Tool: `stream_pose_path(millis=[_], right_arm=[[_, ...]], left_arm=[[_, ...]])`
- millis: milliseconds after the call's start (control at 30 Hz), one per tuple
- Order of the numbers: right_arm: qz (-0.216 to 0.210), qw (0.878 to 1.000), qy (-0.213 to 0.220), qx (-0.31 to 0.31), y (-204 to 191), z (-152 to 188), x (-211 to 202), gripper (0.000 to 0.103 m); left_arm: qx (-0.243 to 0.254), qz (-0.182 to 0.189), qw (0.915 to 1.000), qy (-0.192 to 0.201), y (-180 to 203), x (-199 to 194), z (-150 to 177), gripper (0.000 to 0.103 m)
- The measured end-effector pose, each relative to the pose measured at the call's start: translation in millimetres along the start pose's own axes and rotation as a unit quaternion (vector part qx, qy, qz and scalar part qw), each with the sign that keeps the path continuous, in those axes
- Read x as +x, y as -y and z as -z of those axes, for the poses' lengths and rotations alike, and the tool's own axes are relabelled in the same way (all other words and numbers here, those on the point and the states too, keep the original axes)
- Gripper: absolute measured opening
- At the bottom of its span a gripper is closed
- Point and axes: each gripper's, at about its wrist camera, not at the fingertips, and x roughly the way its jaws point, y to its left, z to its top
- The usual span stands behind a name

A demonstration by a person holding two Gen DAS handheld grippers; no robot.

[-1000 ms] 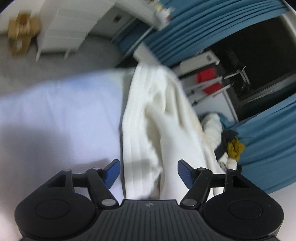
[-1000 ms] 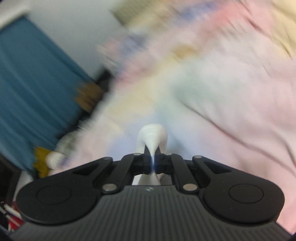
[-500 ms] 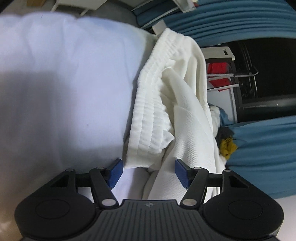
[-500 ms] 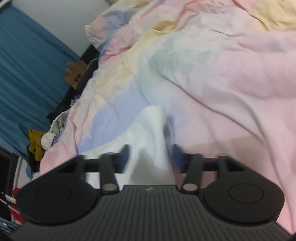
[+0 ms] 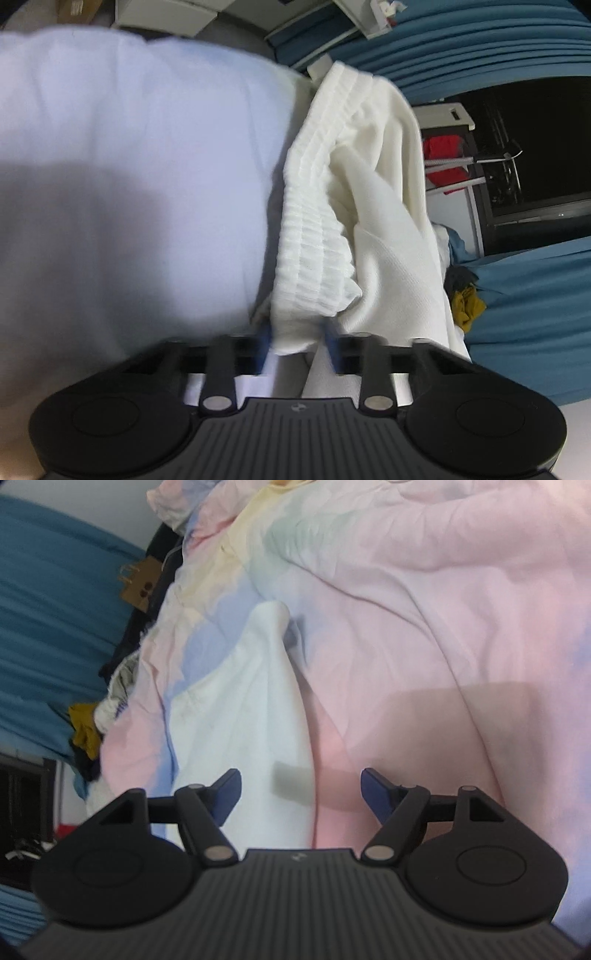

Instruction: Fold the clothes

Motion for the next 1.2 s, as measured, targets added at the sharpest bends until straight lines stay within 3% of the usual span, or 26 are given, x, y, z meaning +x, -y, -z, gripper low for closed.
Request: stream_pose_path(millis=[167,400,433,500,567,600,667,767,933,1033,1100,1200], right_arm=[[0.003,1.000,-0.015,-0.027,-5.7,3.8,3.5,0.074],[0.000,0.998,-0.026,-0.055,-13.4,6.3,7.3,0.074],[0.001,0.998,-0.025,-0.059,-14.8,6.7,7.7,0.074],[0.003,0.997,-0.022,-0.069,-17.4,7.6,8.1,0.074],[0.005,0.997,-0.018,-0.074,-19.1,8.4,8.3,0.074],[0.006,0.997,-0.017,-0.074,-19.2,8.6,8.4,0.074],[0.005,0.997,-0.015,-0.074,-19.6,9.4,9.0,0.074],[0.004,0.997,-0.009,-0.073,-20.8,10.2,10.1,0.074],[0.009,0.998,-0.008,-0.065,-21.9,12.1,14.1,0.074],[0.011,0.998,-0.005,-0.068,-23.4,12.7,14.9,0.074],[0.012,0.997,-0.002,-0.070,-24.0,12.9,15.5,0.074],[0.012,0.998,0.001,-0.064,-22.7,14.3,15.7,0.073]], left_arm=[[-0.013,0.018,0.9993,0.029,3.0,-31.1,-9.7,0.008],[-0.048,0.053,0.9973,-0.016,-5.6,-43.3,-2.1,0.012],[-0.055,0.052,0.9968,-0.025,-7.1,-43.1,-0.2,0.015],[-0.077,0.060,0.9943,-0.044,-10.8,-39.1,4.6,0.040],[-0.100,0.070,0.9902,-0.068,-13.5,-31.7,11.2,0.058],[-0.107,0.069,0.9890,-0.076,-14.2,-26.7,13.5,0.060],[-0.120,0.055,0.9881,-0.080,-15.2,-13.3,15.5,0.060],[-0.139,0.039,0.9881,-0.052,-16.3,2.1,12.5,0.058],[-0.183,0.046,0.9821,0.001,-23.5,14.3,11.5,0.043],[-0.178,0.049,0.9828,0.008,-17.0,19.8,9.2,0.040],[-0.185,0.051,0.9814,0.011,-15.1,18.5,5.1,0.024],[-0.140,0.056,0.9880,0.034,-7.6,-5.7,-7.9,0.017]])
